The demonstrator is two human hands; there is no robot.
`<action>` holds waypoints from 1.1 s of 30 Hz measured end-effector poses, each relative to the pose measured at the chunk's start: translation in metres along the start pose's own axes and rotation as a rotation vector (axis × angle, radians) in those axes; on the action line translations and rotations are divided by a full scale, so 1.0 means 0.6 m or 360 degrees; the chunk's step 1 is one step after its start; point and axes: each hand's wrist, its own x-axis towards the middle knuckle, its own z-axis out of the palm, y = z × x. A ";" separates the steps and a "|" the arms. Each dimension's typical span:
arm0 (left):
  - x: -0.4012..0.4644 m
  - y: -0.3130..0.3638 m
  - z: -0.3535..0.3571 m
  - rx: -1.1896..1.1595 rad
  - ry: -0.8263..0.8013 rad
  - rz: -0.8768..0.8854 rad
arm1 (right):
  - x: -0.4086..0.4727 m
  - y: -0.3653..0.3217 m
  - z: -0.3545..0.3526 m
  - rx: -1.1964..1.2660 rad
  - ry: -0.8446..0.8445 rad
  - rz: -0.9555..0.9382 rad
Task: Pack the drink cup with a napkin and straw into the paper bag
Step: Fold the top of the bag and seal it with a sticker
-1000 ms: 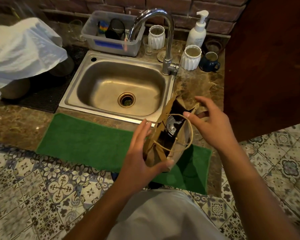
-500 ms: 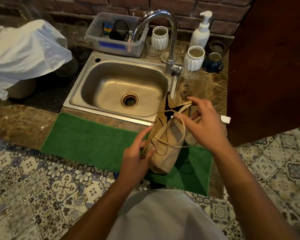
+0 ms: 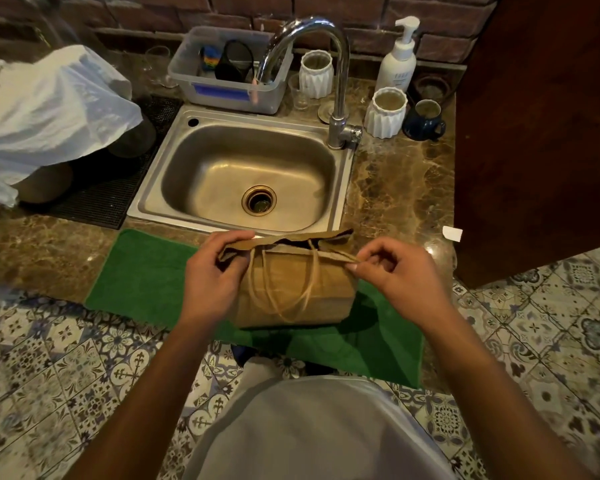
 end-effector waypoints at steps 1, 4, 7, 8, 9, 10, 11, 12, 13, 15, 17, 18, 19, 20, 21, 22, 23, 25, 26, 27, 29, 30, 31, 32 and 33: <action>0.003 -0.002 -0.002 -0.0015 0.0015 -0.0010 | -0.003 0.000 0.006 0.0010 -0.0049 0.0000; 0.002 -0.008 -0.001 -0.0111 0.0023 -0.0051 | -0.004 0.004 0.013 0.0021 -0.0073 0.0032; 0.000 -0.015 0.000 -0.0136 -0.0034 -0.0014 | 0.004 0.007 0.004 -0.0149 -0.0077 0.0042; 0.001 -0.016 -0.001 -0.0139 -0.0062 0.0005 | 0.008 0.008 0.001 -0.0215 -0.0114 0.0025; 0.002 -0.016 -0.002 -0.0150 -0.0101 0.0022 | 0.012 0.009 -0.001 -0.0271 -0.0155 -0.0005; 0.002 -0.016 -0.004 -0.0157 -0.0139 0.0052 | 0.016 0.009 -0.002 -0.0319 -0.0191 -0.0044; 0.003 -0.016 -0.007 -0.0156 -0.0177 0.0091 | 0.021 0.009 -0.002 -0.0374 -0.0209 -0.0080; 0.004 -0.016 -0.010 -0.0145 -0.0207 0.0123 | 0.026 0.008 0.001 -0.0431 -0.0202 -0.0107; 0.004 -0.017 -0.016 -0.0138 -0.0234 0.0141 | 0.030 0.007 0.004 -0.0467 -0.0173 -0.0121; -0.001 -0.014 -0.025 -0.0131 -0.0297 0.0149 | 0.035 0.006 0.012 -0.0532 -0.0057 -0.0150; -0.008 -0.014 -0.038 -0.0095 -0.0402 0.0098 | 0.040 0.005 0.019 -0.0586 0.0040 -0.0223; -0.011 -0.015 -0.049 -0.0075 -0.0465 0.0070 | 0.042 0.005 0.022 -0.0564 0.0044 -0.0266; -0.013 -0.015 -0.061 -0.0073 -0.0535 0.0036 | 0.042 0.005 0.023 -0.0525 0.0019 -0.0303; -0.014 -0.012 -0.074 -0.0089 -0.0597 0.0003 | 0.042 0.005 0.024 -0.0490 -0.0024 -0.0335; -0.015 -0.007 -0.085 -0.0101 -0.0639 -0.0018 | 0.043 0.005 0.025 -0.0458 -0.0076 -0.0368; -0.014 0.002 -0.093 -0.0112 -0.0666 -0.0040 | 0.043 0.007 0.026 -0.0430 -0.0127 -0.0401; -0.013 0.014 -0.094 -0.0081 -0.0665 -0.0082 | 0.043 0.007 0.028 -0.0408 -0.0166 -0.0435; -0.005 0.032 -0.084 0.0087 -0.0652 -0.0151 | 0.044 0.005 0.032 -0.0361 -0.0205 -0.0502; 0.002 0.036 -0.077 0.0254 -0.0689 -0.0073 | 0.045 0.005 0.034 -0.0338 -0.0214 -0.0526; 0.009 0.038 -0.068 0.0464 -0.0747 0.0054 | 0.045 0.005 0.036 -0.0330 -0.0214 -0.0540; 0.019 0.036 -0.056 0.0776 -0.0892 0.0258 | 0.044 0.006 0.036 -0.0364 -0.0179 -0.0535; 0.024 0.035 -0.053 0.0855 -0.0946 0.0306 | 0.044 0.008 0.035 -0.0393 -0.0155 -0.0512; 0.026 0.031 -0.051 0.0900 -0.0985 0.0332 | 0.042 0.010 0.033 -0.0426 -0.0136 -0.0481; 0.026 0.028 -0.050 0.0929 -0.1011 0.0341 | 0.040 0.012 0.032 -0.0465 -0.0126 -0.0452; 0.025 0.029 -0.049 0.0929 -0.1034 0.0322 | 0.038 0.013 0.033 -0.0499 -0.0126 -0.0439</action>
